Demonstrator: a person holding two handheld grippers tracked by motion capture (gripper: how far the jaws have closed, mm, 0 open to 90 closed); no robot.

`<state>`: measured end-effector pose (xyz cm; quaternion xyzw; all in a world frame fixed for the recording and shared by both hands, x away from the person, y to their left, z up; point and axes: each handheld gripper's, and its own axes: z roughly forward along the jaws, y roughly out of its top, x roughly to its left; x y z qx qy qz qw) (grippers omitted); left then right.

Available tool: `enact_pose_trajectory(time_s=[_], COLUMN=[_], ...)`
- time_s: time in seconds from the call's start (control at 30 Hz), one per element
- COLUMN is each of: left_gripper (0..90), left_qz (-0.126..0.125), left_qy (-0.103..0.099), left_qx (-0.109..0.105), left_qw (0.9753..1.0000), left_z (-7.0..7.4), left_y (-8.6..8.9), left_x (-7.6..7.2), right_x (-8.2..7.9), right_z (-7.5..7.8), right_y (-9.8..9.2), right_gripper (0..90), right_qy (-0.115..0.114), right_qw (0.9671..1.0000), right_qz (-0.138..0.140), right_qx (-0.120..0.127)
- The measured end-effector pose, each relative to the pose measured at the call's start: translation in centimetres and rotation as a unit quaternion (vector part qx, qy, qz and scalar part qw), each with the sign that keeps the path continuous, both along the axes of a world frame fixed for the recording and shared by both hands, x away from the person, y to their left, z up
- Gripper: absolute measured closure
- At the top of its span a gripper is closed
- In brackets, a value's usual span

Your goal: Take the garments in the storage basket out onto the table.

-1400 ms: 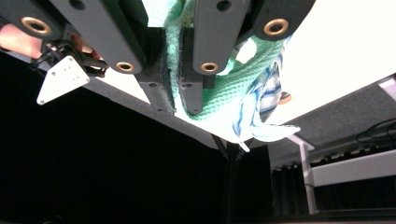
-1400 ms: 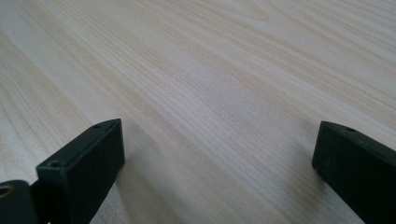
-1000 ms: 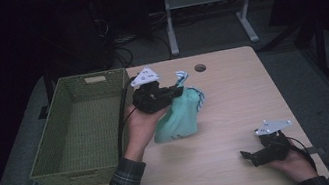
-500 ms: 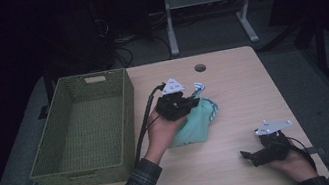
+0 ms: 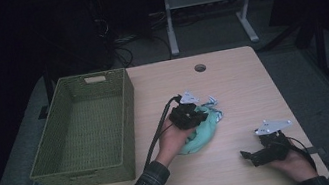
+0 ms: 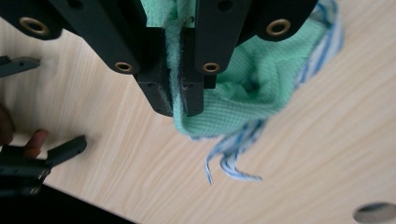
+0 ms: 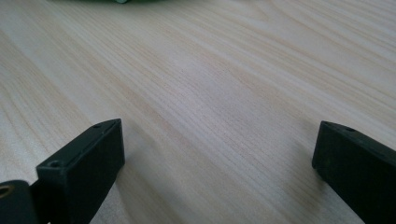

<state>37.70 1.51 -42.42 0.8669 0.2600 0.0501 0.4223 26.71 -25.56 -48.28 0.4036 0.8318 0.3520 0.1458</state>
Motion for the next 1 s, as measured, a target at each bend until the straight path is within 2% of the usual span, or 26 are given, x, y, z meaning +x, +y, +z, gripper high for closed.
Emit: enact_pose_trajectory(time_s=[0.07, 0.13, 0.17, 0.2, 0.23, 0.3, 0.37, 0.43, 0.47, 0.5, 0.53, 0.67, 0.77, 0.83, 0.9, 1.0], left_gripper=[83.6, 83.5, 83.4, 83.3, 83.1, 82.3, 79.2, 70.9, 67.0, 62.6, 58.8, 54.3, 55.6, 62.7, 67.0, 77.1], left_qz=[-0.004, -0.008, -0.004, -0.010, -0.004, -0.013, -0.011, -0.011, -0.017, -0.011, -0.012, -0.008, 0.008, 0.017, 0.027, 0.042], left_qy=[-0.001, 0.007, 0.011, 0.012, 0.017, 0.018, 0.020, 0.018, 0.012, 0.010, 0.007, -0.007, -0.007, -0.013, -0.010, -0.009], left_qx=[0.005, 0.013, 0.008, 0.017, 0.009, 0.017, 0.014, 0.011, 0.019, 0.015, 0.020, 0.019, 0.012, 0.013, 0.010, 0.019], left_qw=[1.0000, 0.9999, 0.9999, 0.9997, 0.9998, 0.9996, 0.9996, 0.9997, 0.9996, 0.9998, 0.9997, 0.9998, 0.9999, 0.9997, 0.9995, 0.9989], left_z=[-0.6, -1.1, -1.4, -1.6, -1.9, -2.2, -2.4, -2.2, -1.8, -1.6, -1.3, 0.0, 0.6, 0.8, 0.8, 0.6], left_y=[-0.3, -0.6, -0.8, -0.8, -1.0, -0.9, -1.0, -0.9, -0.6, -0.5, -0.3, 1.3, 2.6, 3.6, 4.3, 5.7], left_x=[0.1, 0.1, 0.0, 0.1, 0.1, 0.2, 0.2, 0.2, 0.3, 0.2, 0.2, 0.1, 0.0, -0.1, -0.3, -0.4], right_x=[0.0, 0.0, 0.0, 0.0, 0.0, 0.0, 0.0, 0.0, 0.0, 0.0, 0.0, 0.0, 0.0, 0.0, 0.0, 0.0], right_z=[0.0, 0.0, 0.0, 0.0, 0.0, 0.0, 0.0, 0.0, 0.0, 0.0, 0.0, 0.0, 0.0, 0.0, 0.0, 0.0], right_y=[0.0, 0.0, 0.0, 0.0, 0.0, 0.0, 0.0, 0.0, 0.0, 0.0, 0.0, 0.0, 0.0, 0.0, 0.0, 0.0], right_gripper=[2.1, 2.1, 2.1, 2.1, 2.1, 2.1, 2.1, 2.1, 2.1, 2.1, 2.1, 2.1, 2.0, 2.1, 2.0, 2.0], right_qy=[0.000, 0.000, 0.000, 0.000, 0.000, 0.000, 0.000, 0.000, 0.000, 0.000, 0.000, 0.000, -0.001, 0.000, 0.000, 0.000], right_qw=[1.0000, 1.0000, 1.0000, 1.0000, 1.0000, 1.0000, 1.0000, 1.0000, 1.0000, 1.0000, 1.0000, 1.0000, 1.0000, 1.0000, 1.0000, 1.0000], right_qz=[0.000, 0.000, 0.000, 0.000, 0.000, 0.000, 0.000, 0.000, 0.000, 0.001, 0.001, 0.000, 0.000, 0.000, 0.000, 0.000], right_qx=[0.000, -0.001, -0.001, -0.001, -0.001, 0.000, -0.001, -0.001, -0.001, -0.001, -0.001, 0.001, 0.000, 0.000, 0.000, 0.000])
